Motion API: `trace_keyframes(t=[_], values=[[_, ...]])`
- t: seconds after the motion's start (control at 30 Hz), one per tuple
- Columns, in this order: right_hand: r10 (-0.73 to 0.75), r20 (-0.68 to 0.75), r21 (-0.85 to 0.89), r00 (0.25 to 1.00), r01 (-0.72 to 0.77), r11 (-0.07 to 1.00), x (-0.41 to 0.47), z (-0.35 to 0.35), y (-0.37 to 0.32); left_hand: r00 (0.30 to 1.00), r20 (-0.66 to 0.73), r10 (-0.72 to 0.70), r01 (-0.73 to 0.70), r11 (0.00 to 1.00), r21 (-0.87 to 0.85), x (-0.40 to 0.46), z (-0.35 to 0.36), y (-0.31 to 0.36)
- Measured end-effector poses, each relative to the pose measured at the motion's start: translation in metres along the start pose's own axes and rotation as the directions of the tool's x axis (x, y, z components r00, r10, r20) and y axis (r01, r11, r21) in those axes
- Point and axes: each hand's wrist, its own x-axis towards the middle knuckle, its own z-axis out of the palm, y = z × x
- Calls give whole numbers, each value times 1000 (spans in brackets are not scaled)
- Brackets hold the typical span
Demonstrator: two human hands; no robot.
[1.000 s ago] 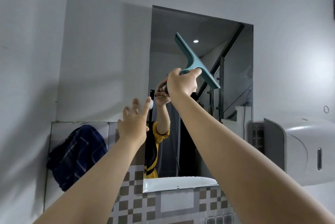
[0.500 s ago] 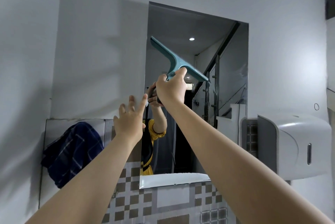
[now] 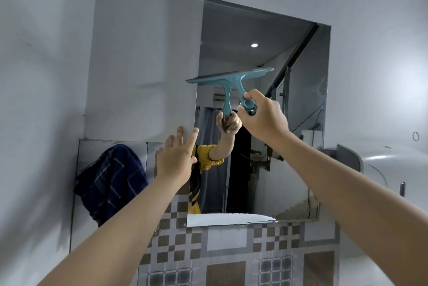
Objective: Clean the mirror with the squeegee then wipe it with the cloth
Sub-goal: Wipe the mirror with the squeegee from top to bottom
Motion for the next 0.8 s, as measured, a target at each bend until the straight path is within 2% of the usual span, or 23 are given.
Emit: trace_keyframes(t=[0.13,0.37,0.6,0.8], values=[[-113,52,-100,992,118,988,7,-16,17,996,84,-23,23,1000,9,-10,6,0],[-268,129,-225,955,292,930,26,-40,58,996,57,-71,70,997,14,-12,11,3],[-332,206,-221,921,374,901,34,-68,121,992,35,-119,117,991,64,-13,12,8],[-394,209,-184,895,432,883,43,-80,151,991,13,-135,133,984,120,-13,14,10]])
